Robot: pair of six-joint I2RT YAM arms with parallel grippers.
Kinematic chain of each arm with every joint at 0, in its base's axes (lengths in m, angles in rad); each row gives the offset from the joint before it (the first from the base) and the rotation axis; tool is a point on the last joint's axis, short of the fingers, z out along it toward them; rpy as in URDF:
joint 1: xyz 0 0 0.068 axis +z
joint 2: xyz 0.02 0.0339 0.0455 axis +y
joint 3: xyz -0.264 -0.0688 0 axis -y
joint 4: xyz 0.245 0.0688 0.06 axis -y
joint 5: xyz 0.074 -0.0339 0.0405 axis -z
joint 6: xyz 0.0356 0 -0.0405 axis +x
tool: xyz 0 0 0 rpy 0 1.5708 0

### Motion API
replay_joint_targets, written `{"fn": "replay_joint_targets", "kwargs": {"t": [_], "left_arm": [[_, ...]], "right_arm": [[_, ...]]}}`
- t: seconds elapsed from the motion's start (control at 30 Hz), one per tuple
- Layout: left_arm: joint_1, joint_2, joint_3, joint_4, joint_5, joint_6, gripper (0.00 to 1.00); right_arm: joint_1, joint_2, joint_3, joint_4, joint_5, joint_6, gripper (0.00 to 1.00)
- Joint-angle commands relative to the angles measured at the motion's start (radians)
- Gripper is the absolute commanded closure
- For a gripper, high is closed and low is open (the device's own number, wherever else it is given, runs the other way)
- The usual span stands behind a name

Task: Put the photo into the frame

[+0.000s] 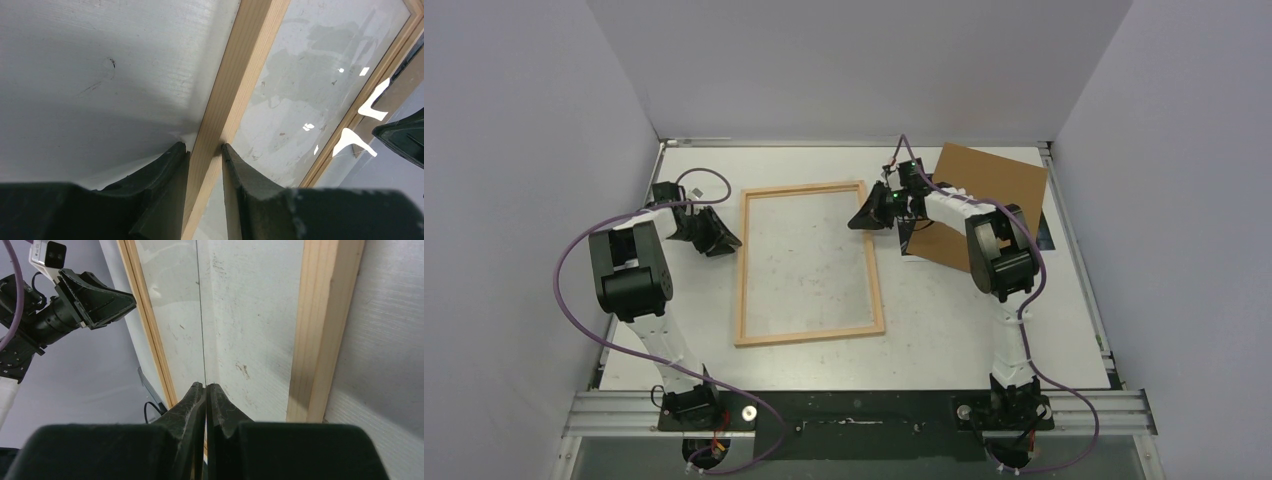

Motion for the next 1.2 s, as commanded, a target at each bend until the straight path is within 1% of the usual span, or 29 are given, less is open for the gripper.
{"fn": "replay_joint_targets", "kwargs": {"t": [0.0,0.1,0.17,0.23,0.37,0.43,0.57,0.67,0.77,1.03,1.1,1.17], "left_arm": [[-0.011,0.038,0.013,-0.011,-0.028,0.03,0.72],[-0.011,0.04,0.015,-0.011,-0.027,0.029,0.72],[-0.011,0.041,0.016,-0.011,-0.028,0.03,0.72],[-0.011,0.042,0.017,-0.011,-0.029,0.03,0.72],[-0.011,0.044,0.017,-0.011,-0.029,0.031,0.72],[-0.011,0.044,0.018,-0.011,-0.029,0.031,0.72],[-0.011,0.048,0.019,-0.012,-0.03,0.031,0.72],[-0.011,0.051,0.021,-0.012,-0.03,0.032,0.72],[-0.011,0.055,0.023,-0.013,-0.03,0.032,0.72],[-0.011,0.063,0.031,-0.023,-0.045,0.034,0.73],[-0.011,0.065,0.031,-0.026,-0.054,0.032,0.74],[-0.011,0.065,0.029,-0.027,-0.059,0.032,0.74]], "right_arm": [[0.025,0.015,0.05,-0.018,0.021,-0.062,1.0],[0.026,0.01,0.065,-0.065,0.034,-0.096,0.92],[0.025,0.006,0.074,-0.092,0.048,-0.119,0.89],[0.024,0.004,0.088,-0.114,0.058,-0.133,0.87],[0.023,0.009,0.098,-0.143,0.072,-0.149,0.9],[0.024,0.01,0.101,-0.153,0.078,-0.155,0.89],[0.023,0.007,0.108,-0.185,0.096,-0.182,0.8],[0.019,0.003,0.116,-0.21,0.108,-0.201,0.78],[0.014,0.002,0.119,-0.213,0.108,-0.205,0.79],[0.013,0.006,0.129,-0.255,0.116,-0.246,0.97],[0.013,0.005,0.127,-0.26,0.12,-0.256,1.0],[0.011,0.003,0.125,-0.265,0.123,-0.265,1.0]]}}
